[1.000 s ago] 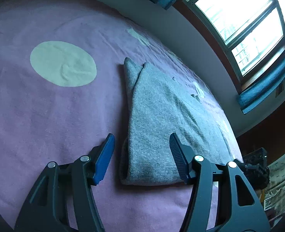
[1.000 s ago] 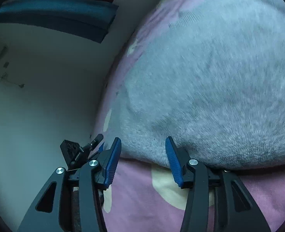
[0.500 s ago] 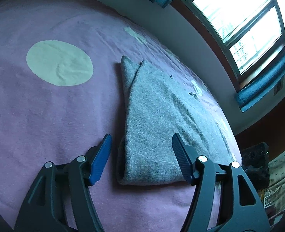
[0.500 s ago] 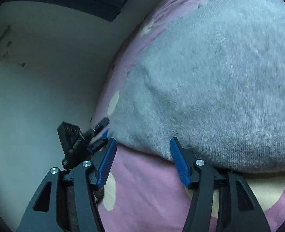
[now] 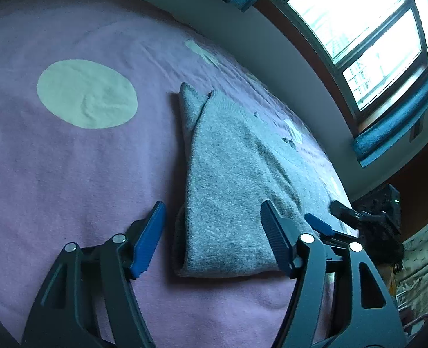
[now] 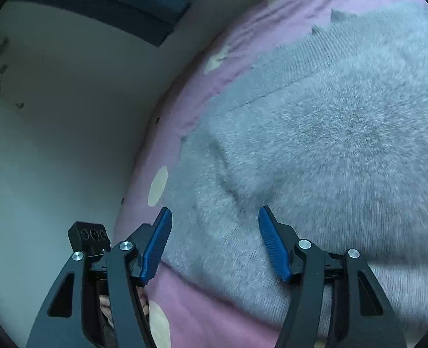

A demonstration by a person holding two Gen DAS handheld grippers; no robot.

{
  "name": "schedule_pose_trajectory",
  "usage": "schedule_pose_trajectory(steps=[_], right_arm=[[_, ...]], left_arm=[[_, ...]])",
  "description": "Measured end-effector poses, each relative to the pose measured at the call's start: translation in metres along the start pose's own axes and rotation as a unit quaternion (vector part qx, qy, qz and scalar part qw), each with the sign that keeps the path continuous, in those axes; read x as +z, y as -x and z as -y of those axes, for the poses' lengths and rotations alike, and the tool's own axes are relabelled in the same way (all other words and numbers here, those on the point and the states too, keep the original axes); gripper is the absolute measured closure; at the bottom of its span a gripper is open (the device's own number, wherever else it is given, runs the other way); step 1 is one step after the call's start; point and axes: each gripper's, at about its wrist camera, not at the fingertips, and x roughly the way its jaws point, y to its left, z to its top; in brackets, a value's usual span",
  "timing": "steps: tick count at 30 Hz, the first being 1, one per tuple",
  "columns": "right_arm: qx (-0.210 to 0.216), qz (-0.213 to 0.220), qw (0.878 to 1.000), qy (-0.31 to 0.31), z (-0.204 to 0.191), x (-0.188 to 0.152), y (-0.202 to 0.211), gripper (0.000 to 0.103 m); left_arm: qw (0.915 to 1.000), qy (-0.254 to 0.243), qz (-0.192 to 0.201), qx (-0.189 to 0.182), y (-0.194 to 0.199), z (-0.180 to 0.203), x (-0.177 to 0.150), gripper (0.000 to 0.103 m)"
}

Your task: Fold small clothes

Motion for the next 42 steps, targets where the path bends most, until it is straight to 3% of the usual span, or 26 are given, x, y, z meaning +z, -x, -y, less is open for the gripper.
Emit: schedule_pose_trajectory(steps=[4,7,18,23,27,31,37,42], right_arm=[[0.004,-0.011,1.000,0.029,-0.012,-0.028,0.008,0.041],[-0.001,-0.047,0.998,0.031,0.001,-0.042,-0.005,0.041],[0.024,-0.004,0.999,0.041,-0.006,-0.042,0.024,0.040],[0.001,0.035,0.999,0.026,0.010,-0.024,0.049,0.037],[-0.019,0.022,1.000,0.000,0.042,-0.024,0.036,0.037],[-0.047,0.029,0.997,0.061,0.027,-0.031,0.032,0.031],[-0.046,0.032,0.996,0.067,0.028,-0.034,0.032,0.030],[-0.043,0.034,0.996,0.069,0.031,-0.038,0.038,0.030]], left_arm=[[1.0000,-0.001,0.000,-0.001,-0.001,0.001,0.000,0.035],[1.0000,-0.001,0.000,0.000,-0.001,0.001,0.000,0.035],[1.0000,-0.002,-0.001,-0.001,-0.003,0.001,0.000,0.035],[1.0000,-0.002,-0.001,0.000,-0.003,0.001,0.000,0.035],[1.0000,-0.002,-0.002,0.001,-0.004,0.001,0.001,0.035],[1.0000,-0.004,-0.001,0.001,-0.004,0.002,0.002,0.035],[1.0000,0.002,-0.005,0.006,-0.007,0.001,0.005,0.035],[0.9990,0.042,-0.011,0.001,-0.011,-0.007,0.018,0.035]])
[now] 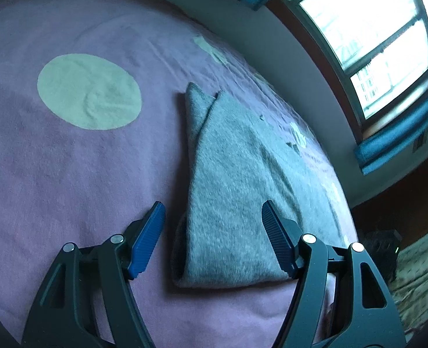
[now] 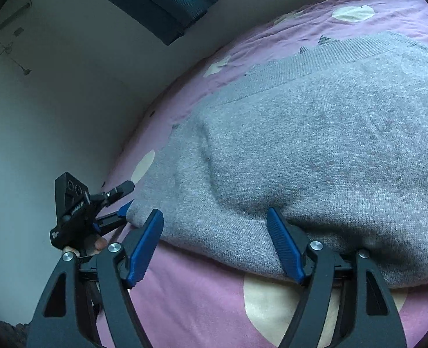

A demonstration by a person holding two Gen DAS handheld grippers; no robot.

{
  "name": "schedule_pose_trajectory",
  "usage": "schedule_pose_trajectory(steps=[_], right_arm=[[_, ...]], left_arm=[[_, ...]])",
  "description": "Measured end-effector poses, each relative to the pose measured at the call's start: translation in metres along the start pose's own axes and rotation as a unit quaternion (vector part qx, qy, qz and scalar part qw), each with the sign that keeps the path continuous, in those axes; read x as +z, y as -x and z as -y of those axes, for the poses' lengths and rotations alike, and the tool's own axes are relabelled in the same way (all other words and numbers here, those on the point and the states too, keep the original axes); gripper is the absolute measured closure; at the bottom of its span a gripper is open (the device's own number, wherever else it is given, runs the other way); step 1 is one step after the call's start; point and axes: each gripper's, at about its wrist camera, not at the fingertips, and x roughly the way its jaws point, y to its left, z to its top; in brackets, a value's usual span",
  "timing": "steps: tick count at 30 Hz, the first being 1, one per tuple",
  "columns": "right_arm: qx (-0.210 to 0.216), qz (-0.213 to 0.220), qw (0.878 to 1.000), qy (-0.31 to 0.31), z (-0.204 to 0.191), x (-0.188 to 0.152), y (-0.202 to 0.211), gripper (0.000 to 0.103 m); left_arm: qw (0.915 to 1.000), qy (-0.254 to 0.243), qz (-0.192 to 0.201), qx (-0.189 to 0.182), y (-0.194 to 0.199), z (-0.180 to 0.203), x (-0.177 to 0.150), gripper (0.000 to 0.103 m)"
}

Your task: Fold small clothes

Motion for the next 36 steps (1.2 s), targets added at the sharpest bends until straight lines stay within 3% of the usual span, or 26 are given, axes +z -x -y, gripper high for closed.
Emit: schedule_pose_trajectory(steps=[3,9,12,17,19,21,24,30,36], right_arm=[[0.006,0.002,1.000,-0.004,0.003,-0.001,0.003,0.030],[0.014,0.002,1.000,0.000,0.003,0.000,0.005,0.025],[0.016,0.002,1.000,0.001,0.002,-0.002,0.006,0.024],[0.018,0.002,1.000,0.000,0.002,0.000,0.006,0.023],[0.020,0.003,1.000,0.000,0.002,0.000,0.007,0.023],[0.021,0.003,1.000,0.000,0.002,0.000,0.008,0.023],[0.021,0.004,1.000,0.000,0.003,0.000,0.008,0.023],[0.022,0.006,1.000,-0.003,0.003,0.001,0.010,0.023],[0.045,-0.010,0.998,-0.035,0.008,0.006,0.020,0.023]], left_arm=[[0.9996,0.026,-0.010,-0.002,-0.006,-0.005,0.011,0.035],[0.9991,0.019,-0.036,-0.011,-0.028,-0.001,0.028,0.037],[0.9976,0.033,-0.051,-0.034,-0.044,-0.002,0.037,0.053],[0.9974,0.027,-0.055,-0.037,-0.063,0.007,0.039,0.059],[0.9973,0.027,-0.055,-0.040,-0.067,0.010,0.040,0.066],[0.9970,0.036,-0.055,-0.040,-0.070,0.008,0.040,0.080],[0.9963,0.051,-0.054,-0.045,-0.072,0.007,0.039,0.088],[0.9951,0.051,-0.040,-0.075,-0.062,0.033,0.044,0.090],[0.9962,0.010,-0.028,-0.082,-0.055,0.097,0.056,0.090]])
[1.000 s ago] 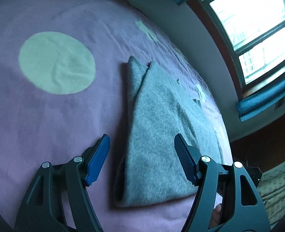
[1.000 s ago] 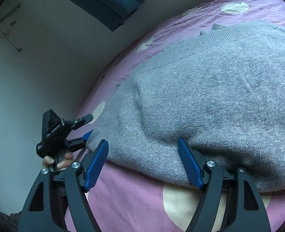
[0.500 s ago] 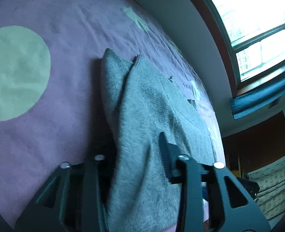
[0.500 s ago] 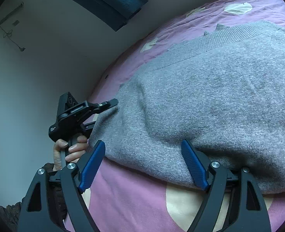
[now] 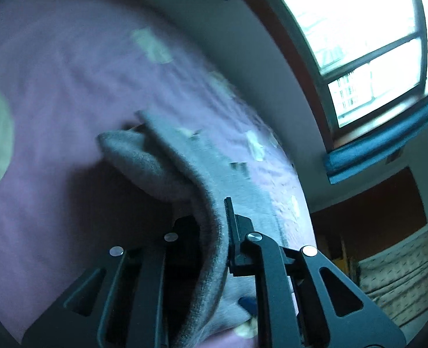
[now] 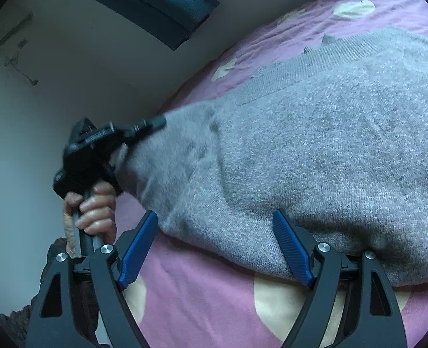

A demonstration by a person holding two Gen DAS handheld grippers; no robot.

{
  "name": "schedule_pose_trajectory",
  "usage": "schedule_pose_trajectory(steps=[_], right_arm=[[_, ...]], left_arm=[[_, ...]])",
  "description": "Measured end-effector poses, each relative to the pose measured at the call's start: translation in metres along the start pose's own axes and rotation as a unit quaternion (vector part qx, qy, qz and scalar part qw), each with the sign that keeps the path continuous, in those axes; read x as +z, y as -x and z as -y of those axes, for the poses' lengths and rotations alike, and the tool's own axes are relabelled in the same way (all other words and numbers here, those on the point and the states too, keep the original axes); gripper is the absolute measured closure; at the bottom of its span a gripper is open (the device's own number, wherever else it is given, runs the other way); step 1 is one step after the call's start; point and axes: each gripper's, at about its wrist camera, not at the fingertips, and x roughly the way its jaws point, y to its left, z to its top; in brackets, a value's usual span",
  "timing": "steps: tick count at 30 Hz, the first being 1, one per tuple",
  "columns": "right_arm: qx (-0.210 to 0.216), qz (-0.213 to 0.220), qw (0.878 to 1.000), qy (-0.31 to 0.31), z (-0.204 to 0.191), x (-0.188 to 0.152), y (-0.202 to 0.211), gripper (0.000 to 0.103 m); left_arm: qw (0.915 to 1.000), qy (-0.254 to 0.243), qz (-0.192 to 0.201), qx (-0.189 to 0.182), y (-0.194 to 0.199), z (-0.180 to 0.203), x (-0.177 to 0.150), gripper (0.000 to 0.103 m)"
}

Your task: Fold small clothes

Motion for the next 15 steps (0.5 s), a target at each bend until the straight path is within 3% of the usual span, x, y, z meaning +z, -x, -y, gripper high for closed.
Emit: schedule_pose_trajectory(steps=[6,15], right_arm=[[0.014,-0.002,1.000,-0.006,0.008,0.005,0.043,0.023],[-0.018,0.030,0.999,0.000,0.043,-0.025,0.138,0.023]], left_arm=[[0.9987,-0.051,-0.008,-0.003,-0.028,0.075,-0.004,0.090],[0.9877,-0.140,-0.062,0.028,-0.119,0.159,-0.058,0.093]])
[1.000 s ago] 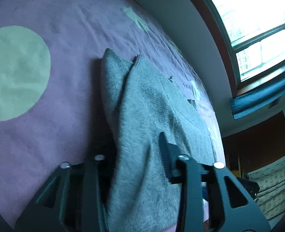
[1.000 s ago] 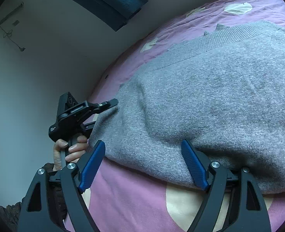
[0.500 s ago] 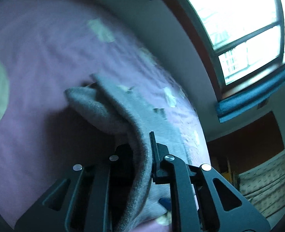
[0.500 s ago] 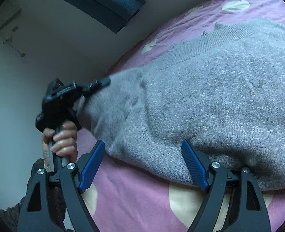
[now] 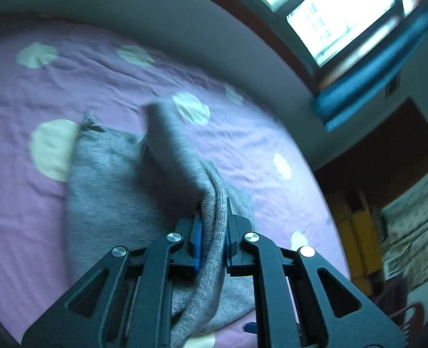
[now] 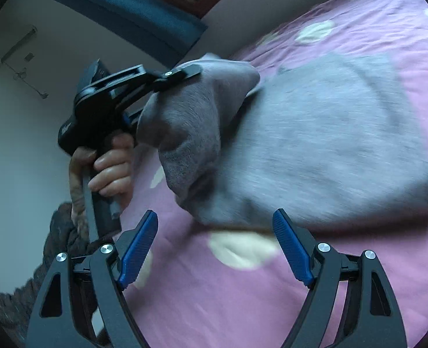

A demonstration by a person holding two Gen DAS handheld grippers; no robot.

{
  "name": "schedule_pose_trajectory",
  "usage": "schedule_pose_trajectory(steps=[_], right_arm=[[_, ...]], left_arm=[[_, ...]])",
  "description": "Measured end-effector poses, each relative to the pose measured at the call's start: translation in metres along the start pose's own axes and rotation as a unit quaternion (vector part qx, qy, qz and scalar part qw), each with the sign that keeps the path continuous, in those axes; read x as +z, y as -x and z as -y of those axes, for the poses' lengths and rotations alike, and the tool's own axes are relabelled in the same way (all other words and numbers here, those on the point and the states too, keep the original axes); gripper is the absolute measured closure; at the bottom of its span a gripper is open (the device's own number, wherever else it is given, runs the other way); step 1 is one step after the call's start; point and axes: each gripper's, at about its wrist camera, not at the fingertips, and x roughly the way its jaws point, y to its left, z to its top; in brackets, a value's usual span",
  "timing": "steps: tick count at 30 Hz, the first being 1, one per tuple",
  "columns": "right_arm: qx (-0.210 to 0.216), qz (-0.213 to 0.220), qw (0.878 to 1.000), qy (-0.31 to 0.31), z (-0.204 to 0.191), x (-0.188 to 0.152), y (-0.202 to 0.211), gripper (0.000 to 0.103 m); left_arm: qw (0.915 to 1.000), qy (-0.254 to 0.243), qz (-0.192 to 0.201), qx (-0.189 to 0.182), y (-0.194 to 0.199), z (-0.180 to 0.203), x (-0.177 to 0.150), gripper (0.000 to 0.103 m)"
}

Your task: Fold small clothes

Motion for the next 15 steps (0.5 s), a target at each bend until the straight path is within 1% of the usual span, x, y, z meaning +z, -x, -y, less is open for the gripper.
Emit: schedule_pose_trajectory(steps=[1,3,6,8,10,12,13,15], right_arm=[[-0.003,0.003,1.000,-0.005,0.007,-0.003,0.007,0.023],[-0.007,0.008,1.000,-0.021,0.022,-0.012,0.019,0.023],[-0.005,0.015,0.999,-0.046,0.041,-0.026,0.027,0.023],[0.003,0.021,0.999,-0.037,0.040,-0.026,0.028,0.023],[0.006,0.020,0.999,-0.036,0.039,-0.022,0.024,0.023],[0.004,0.021,0.999,-0.031,0.039,-0.022,0.022,0.023],[0.005,0.021,0.999,-0.030,0.037,-0.022,0.022,0.023],[0.010,0.022,0.999,-0.033,0.039,-0.023,0.024,0.023]], left_arm=[[0.9997,-0.017,-0.010,0.011,-0.015,0.010,-0.006,0.093],[0.9987,-0.035,-0.024,0.028,-0.036,0.018,-0.015,0.093],[0.9966,-0.040,-0.048,0.053,-0.066,0.022,-0.034,0.093],[0.9952,-0.045,-0.055,0.068,-0.077,0.022,-0.043,0.091],[0.9945,-0.047,-0.055,0.076,-0.083,0.024,-0.049,0.087],[0.9947,-0.048,-0.051,0.076,-0.083,0.028,-0.051,0.076],[0.9950,-0.051,-0.049,0.071,-0.082,0.031,-0.053,0.073],[0.9948,-0.058,-0.047,0.070,-0.078,0.039,-0.055,0.062]])
